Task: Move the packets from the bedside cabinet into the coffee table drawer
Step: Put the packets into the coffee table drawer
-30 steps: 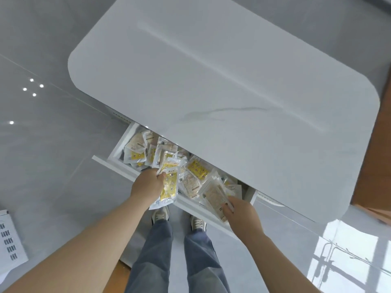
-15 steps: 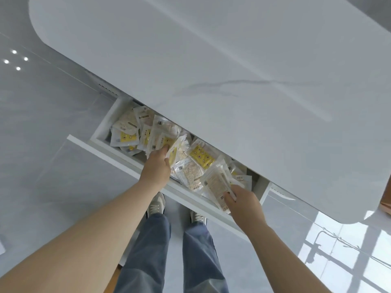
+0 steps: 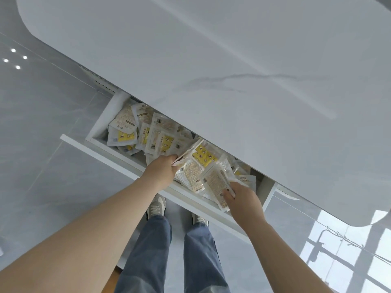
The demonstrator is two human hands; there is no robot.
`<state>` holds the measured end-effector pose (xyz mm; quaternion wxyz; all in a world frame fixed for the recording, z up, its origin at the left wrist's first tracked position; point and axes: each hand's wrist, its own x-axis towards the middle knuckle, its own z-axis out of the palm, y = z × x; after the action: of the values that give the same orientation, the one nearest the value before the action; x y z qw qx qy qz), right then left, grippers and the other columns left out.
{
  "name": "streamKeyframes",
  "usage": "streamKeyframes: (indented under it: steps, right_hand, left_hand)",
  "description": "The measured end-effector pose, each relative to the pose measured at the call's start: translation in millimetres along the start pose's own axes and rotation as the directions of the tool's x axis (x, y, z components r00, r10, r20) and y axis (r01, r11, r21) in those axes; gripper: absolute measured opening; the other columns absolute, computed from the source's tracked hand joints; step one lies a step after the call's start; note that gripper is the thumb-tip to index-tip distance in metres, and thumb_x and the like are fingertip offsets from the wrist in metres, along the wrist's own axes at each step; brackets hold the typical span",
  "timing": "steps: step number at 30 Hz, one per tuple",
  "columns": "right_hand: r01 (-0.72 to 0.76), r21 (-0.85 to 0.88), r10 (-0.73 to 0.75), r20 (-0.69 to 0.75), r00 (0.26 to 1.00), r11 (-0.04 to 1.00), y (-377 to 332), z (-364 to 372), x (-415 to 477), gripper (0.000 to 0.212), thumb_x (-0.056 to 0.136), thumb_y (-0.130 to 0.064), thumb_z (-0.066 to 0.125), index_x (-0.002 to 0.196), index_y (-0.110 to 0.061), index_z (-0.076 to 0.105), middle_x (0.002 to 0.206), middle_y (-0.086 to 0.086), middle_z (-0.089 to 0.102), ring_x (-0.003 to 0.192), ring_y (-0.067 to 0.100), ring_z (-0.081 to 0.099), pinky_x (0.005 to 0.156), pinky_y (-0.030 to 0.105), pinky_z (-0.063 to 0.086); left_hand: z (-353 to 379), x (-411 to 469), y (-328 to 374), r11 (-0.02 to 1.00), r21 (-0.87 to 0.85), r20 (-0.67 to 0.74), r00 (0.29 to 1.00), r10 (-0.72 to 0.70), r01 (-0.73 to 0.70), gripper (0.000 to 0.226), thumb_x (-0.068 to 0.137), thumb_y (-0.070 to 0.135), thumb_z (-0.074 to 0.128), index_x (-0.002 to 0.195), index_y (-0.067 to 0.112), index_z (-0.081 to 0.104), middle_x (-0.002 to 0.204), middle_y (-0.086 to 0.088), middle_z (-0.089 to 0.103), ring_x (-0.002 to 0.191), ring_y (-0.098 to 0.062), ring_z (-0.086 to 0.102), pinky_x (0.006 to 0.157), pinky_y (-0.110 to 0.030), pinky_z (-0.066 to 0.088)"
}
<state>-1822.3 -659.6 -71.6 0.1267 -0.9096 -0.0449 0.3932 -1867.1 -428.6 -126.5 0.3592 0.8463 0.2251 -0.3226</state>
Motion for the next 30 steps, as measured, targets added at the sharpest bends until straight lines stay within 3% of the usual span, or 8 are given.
streamKeyframes:
  steps: [3,5,8,12,16,21,25,30]
  right_hand:
    - [-0.004,-0.059,0.005,0.017,1.0,0.998,5,0,2,0.024,0.098,-0.032,0.044,0.109,-0.015,0.058,0.093,0.005,0.064,0.087,0.028,0.06,0.065,0.03,0.045]
    - [-0.005,-0.12,0.01,0.041,0.999,0.993,10,0,2,0.024,0.098,-0.031,0.043,0.114,-0.019,0.058,0.096,0.005,0.065,0.091,0.028,0.061,0.066,0.029,0.043]
    - [-0.016,-0.183,0.026,0.05,0.998,0.983,18,1,2,0.023,0.098,-0.029,0.043,0.11,-0.018,0.059,0.09,0.003,0.062,0.085,0.027,0.059,0.066,0.03,0.044]
    - [-0.026,-0.164,0.038,0.069,0.997,0.986,23,2,5,0.023,0.098,-0.03,0.043,0.111,-0.02,0.059,0.097,0.004,0.065,0.09,0.027,0.061,0.066,0.029,0.043]
    - [0.012,-0.139,0.004,0.11,0.994,0.99,18,4,10,0.026,0.099,-0.032,0.044,0.118,-0.024,0.058,0.103,0.004,0.066,0.09,0.025,0.062,0.069,0.028,0.047]
    - [-0.04,-0.265,0.067,0.095,0.993,0.963,18,8,20,0.026,0.098,-0.023,0.04,0.12,-0.02,0.053,0.107,0.005,0.066,0.098,0.028,0.063,0.068,0.029,0.042]
    - [-0.1,-0.357,0.135,0.074,0.988,0.929,24,9,26,0.03,0.095,-0.011,0.041,0.122,-0.021,0.051,0.106,0.005,0.066,0.096,0.027,0.065,0.067,0.028,0.043]
    - [-0.163,-0.332,0.18,0.02,0.983,0.929,27,2,28,0.035,0.094,-0.009,0.042,0.126,-0.02,0.049,0.113,0.005,0.064,0.101,0.026,0.063,0.067,0.027,0.04]
  left_hand:
    - [0,2,4,0.998,0.056,0.01,1.0,-0.021,0.02,0.056,0.096,0.036,0.047,0.147,0.019,0.03,0.133,-0.01,0.055,0.118,-0.029,0.053,0.093,-0.039,0.047]
    - [-1,2,7,0.994,0.107,0.001,1.0,-0.025,0.025,0.06,0.096,0.04,0.048,0.148,0.021,0.025,0.12,-0.009,0.06,0.106,-0.027,0.058,0.086,-0.039,0.05]
    - [2,2,8,0.985,0.172,-0.018,1.0,-0.007,0.01,0.047,0.095,0.039,0.049,0.135,0.016,0.043,0.1,-0.006,0.063,0.088,-0.025,0.061,0.072,-0.038,0.052]
    - [7,0,10,0.979,0.202,-0.092,0.995,0.029,-0.01,0.033,0.095,0.033,0.051,0.12,0.01,0.053,0.105,-0.006,0.063,0.091,-0.024,0.06,0.071,-0.036,0.05]
    - [13,2,9,0.988,0.152,-0.24,0.97,0.025,0.012,0.026,0.099,0.025,0.042,0.106,0.008,0.059,0.093,-0.007,0.065,0.076,-0.021,0.056,0.059,-0.031,0.04]
    - [7,2,11,0.987,0.152,-0.413,0.911,0.015,0.053,0.037,0.094,0.024,0.052,0.125,0.005,0.048,0.111,-0.015,0.058,0.088,-0.032,0.063,0.064,-0.036,0.048]
    - [3,2,13,0.978,0.209,-0.407,0.911,0.065,0.023,0.04,0.091,0.022,0.057,0.125,0.003,0.049,0.118,-0.018,0.054,0.085,-0.034,0.064,0.064,-0.037,0.05]
    - [1,3,19,0.974,0.221,-0.408,0.903,0.133,-0.044,0.034,0.088,0.017,0.06,0.118,0.002,0.055,0.114,-0.018,0.055,0.084,-0.033,0.062,0.064,-0.036,0.048]
